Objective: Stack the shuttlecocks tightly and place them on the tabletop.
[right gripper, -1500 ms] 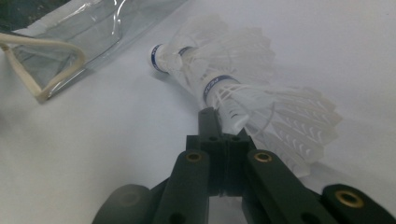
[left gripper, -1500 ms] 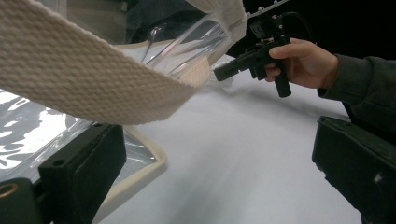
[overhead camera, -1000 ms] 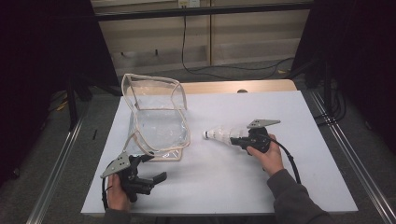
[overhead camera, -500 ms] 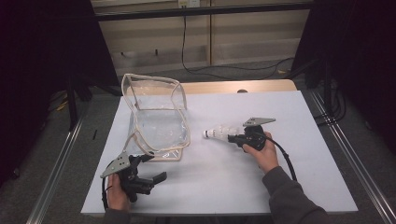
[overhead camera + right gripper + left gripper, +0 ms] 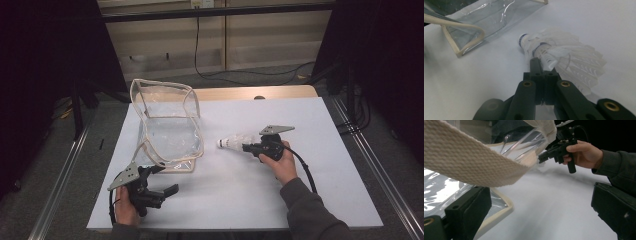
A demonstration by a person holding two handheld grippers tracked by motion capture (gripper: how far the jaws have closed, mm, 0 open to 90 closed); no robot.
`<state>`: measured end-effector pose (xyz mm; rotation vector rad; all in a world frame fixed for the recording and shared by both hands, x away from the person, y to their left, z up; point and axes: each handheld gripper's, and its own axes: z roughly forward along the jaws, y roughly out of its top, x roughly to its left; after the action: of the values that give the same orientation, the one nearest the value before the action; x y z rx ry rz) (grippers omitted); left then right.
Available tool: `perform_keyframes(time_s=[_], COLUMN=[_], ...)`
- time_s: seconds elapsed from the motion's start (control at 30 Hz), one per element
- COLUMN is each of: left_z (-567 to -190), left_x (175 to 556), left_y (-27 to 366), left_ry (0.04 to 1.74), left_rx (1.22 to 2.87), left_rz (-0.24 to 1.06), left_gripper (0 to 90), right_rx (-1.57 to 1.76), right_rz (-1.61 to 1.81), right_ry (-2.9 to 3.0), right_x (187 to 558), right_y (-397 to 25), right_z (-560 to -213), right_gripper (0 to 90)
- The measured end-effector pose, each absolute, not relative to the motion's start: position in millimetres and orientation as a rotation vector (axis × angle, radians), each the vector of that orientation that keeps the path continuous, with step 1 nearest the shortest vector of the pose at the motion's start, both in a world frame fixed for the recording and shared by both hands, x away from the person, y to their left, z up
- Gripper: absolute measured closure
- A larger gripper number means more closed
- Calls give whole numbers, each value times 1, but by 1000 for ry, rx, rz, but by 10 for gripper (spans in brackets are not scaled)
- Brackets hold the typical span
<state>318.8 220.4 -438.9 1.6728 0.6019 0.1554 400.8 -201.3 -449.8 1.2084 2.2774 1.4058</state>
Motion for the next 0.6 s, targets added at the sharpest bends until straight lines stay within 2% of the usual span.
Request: perform_keyframes(time_s=[0.37, 0.6], left_z=[-439, -439], left_x=[319, 319], left_y=[221, 221], left_ry=[602, 602], left_rx=[1672, 1674], left_rz=[158, 160], left_gripper=[31, 32], right_rx=[1227, 1233], right_rz=[1388, 1370], right_ry=[2285, 2286], right_x=[401, 400], right_y=[-199, -201], right_z=[-455, -453], right_gripper=[862, 752])
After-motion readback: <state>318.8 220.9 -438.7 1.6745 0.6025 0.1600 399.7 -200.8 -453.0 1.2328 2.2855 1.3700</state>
